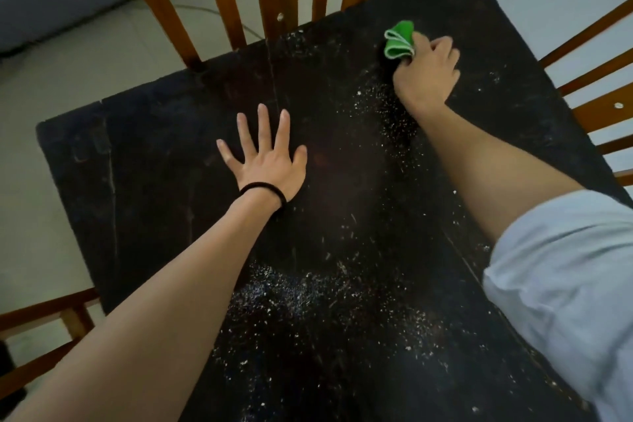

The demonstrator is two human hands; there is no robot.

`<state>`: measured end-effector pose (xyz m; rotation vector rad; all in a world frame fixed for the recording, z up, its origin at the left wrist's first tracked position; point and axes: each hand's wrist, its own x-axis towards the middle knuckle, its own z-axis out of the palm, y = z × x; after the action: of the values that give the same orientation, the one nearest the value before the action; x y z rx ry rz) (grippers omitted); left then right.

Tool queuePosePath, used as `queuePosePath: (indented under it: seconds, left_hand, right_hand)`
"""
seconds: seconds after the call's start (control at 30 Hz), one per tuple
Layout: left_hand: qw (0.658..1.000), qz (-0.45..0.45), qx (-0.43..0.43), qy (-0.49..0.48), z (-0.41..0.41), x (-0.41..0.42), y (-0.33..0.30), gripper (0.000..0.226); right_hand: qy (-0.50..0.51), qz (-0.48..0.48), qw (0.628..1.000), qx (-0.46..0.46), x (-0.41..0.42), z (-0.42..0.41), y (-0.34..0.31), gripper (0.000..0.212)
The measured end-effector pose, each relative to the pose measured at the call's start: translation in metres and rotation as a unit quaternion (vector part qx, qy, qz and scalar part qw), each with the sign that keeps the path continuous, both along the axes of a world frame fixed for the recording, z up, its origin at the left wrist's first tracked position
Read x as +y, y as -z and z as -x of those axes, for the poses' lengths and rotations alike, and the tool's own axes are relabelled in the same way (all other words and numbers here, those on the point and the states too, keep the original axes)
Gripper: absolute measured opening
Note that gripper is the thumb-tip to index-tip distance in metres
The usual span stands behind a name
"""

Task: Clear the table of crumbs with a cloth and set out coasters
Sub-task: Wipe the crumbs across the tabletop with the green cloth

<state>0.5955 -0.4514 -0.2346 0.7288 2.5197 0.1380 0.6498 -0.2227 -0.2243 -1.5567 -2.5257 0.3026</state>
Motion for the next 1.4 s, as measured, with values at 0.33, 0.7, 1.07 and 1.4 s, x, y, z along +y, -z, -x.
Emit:
queuePosePath:
  seconds: [0.33,0.7,1.07,1.4]
  left_hand:
    - [0.993,-0.102,0.059,-0.003,0.030,-0.020,-0.011,0.046]
    - [0.996,-0.057,0.005,-0.073,0.065,-0.025,-0.003,0.055]
    - [0.990,-0.075,0.024,-0.115,0.056,-0.011,-0.009,0.052]
    - [0.995,-0.083,0.038,0.025,0.007,0.082,-0.002,0.054]
  right_hand:
    - [-0.310,0.115,0.940,0.086,-0.076,-0.040,-0.020,0.038]
    - [-0.232,0.058,0.971,0.000,-0.059,0.112,-0.002,0.053]
    - [-0.302,0.048,0.949,0.079,-0.046,-0.046,-0.020,0.045]
    - [0.201,0.013,0.979,-0.025,0.099,-0.118,-0.014,0.051]
